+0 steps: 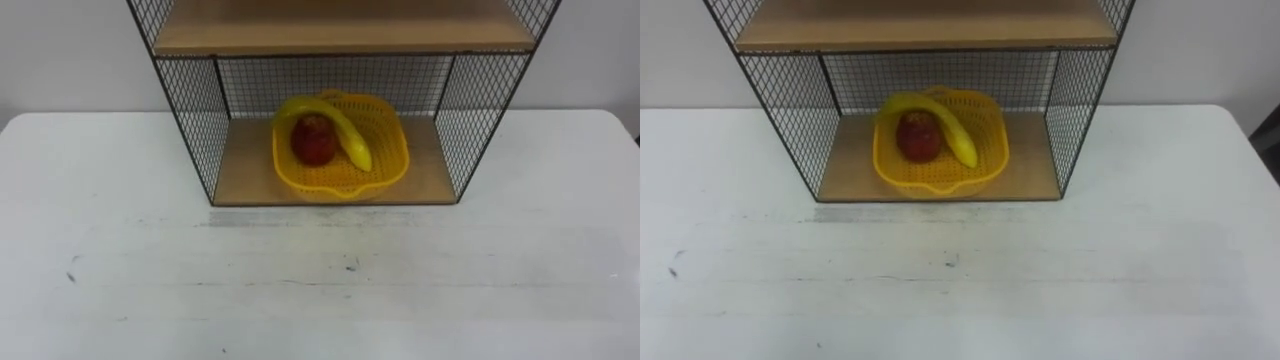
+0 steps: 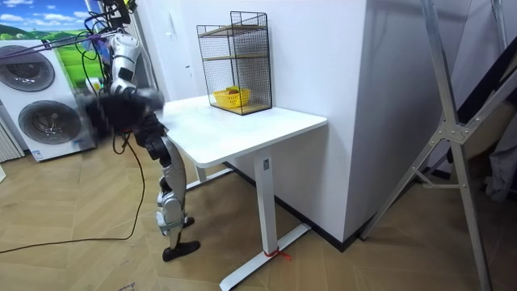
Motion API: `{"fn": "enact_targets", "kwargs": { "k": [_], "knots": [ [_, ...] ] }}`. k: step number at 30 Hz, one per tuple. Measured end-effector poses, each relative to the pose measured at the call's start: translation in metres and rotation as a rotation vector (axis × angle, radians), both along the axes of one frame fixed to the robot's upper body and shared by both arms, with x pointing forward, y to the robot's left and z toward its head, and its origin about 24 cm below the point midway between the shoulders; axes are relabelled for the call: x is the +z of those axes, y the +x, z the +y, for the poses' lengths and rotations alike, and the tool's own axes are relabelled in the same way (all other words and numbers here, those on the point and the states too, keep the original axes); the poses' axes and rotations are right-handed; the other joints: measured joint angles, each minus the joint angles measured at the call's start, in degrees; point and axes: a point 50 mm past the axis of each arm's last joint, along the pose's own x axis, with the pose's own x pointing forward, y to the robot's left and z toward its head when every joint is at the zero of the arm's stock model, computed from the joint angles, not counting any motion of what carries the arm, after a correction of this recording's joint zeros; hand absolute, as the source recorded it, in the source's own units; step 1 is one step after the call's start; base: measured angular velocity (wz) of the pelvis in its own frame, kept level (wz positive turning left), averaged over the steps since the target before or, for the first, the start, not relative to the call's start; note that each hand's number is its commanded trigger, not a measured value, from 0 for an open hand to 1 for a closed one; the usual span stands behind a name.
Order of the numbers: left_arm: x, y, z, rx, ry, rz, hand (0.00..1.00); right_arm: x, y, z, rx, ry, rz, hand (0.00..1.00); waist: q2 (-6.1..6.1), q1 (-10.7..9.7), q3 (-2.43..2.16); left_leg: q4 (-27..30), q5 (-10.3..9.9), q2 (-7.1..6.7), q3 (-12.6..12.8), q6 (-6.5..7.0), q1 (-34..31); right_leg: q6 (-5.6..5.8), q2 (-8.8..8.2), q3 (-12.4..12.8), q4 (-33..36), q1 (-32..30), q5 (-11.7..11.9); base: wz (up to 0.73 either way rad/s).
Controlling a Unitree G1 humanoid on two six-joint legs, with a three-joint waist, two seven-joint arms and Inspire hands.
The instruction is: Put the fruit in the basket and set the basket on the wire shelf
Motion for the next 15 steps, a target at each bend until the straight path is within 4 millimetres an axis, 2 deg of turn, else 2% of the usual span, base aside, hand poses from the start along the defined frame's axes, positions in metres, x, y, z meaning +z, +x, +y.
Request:
{"fn": "enact_targets", "kwargs": {
  "k": [1, 2, 5, 7, 10, 14, 15],
  "knots": [
    [-0.022, -0.012, -0.015, 0.062, -0.092, -0.046, 0.00, -0.025, -0.013, 0.017, -0.064, 0.117, -0.031, 0.00, 0.09, -0.18, -0.04, 0.01, -0.21, 0.21, -0.05, -0.10, 0.07, 0.02, 0.00, 0.11, 0.07, 0.05, -0.01, 0.00],
    [-0.031, -0.018, -0.022, 0.092, -0.130, -0.069, 0.00, -0.036, -0.018, 0.026, -0.092, 0.166, -0.045, 0.00, 0.16, -0.18, -0.05, 0.03, -0.23, 0.23, -0.01, -0.07, 0.13, 0.03, -0.03, 0.20, 0.09, 0.06, -0.01, -0.04],
    [-0.071, -0.034, -0.066, 0.239, -0.296, -0.170, 0.00, -0.086, -0.038, 0.079, -0.213, 0.404, -0.102, 0.00, 0.15, -0.62, -0.06, 0.20, -0.25, 0.17, -0.03, -0.08, 0.17, 0.20, -0.24, 0.07, 0.56, 0.05, -0.20, 0.02],
    [-0.084, -0.032, -0.082, 0.274, -0.346, -0.211, 0.00, -0.099, -0.041, 0.099, -0.243, 0.466, -0.123, 0.00, 0.15, -0.58, -0.05, 0.45, -0.45, 0.12, 0.01, -0.13, 0.17, 0.26, -0.38, 0.14, 1.15, -0.14, -0.52, 0.00],
    [-0.098, -0.027, -0.097, 0.244, -0.398, -0.234, 0.00, -0.115, -0.038, 0.119, -0.221, 0.549, -0.129, 0.00, 0.09, -0.59, -0.08, 1.13, -0.89, 0.27, 0.36, -0.19, 0.21, 0.25, -0.29, 0.81, 1.34, -0.08, -0.53, -0.10],
    [-0.109, -0.014, -0.106, 0.127, -0.457, -0.210, 0.00, -0.127, -0.025, 0.127, -0.123, 0.613, -0.108, 0.00, 0.03, -0.86, -0.10, 0.97, -0.85, 0.29, 1.40, -0.09, 0.64, 0.42, -0.37, 1.60, 1.33, 0.32, -0.18, -0.12],
    [-0.113, -0.008, -0.108, 0.038, -0.491, -0.158, 0.00, -0.131, -0.022, 0.130, -0.074, 0.647, -0.078, 0.00, -0.07, -1.02, 0.04, 0.81, -0.72, 0.25, 1.58, 0.15, 1.09, 0.46, -0.41, 1.49, 1.00, 0.86, -0.02, -0.03]
  ]
}}
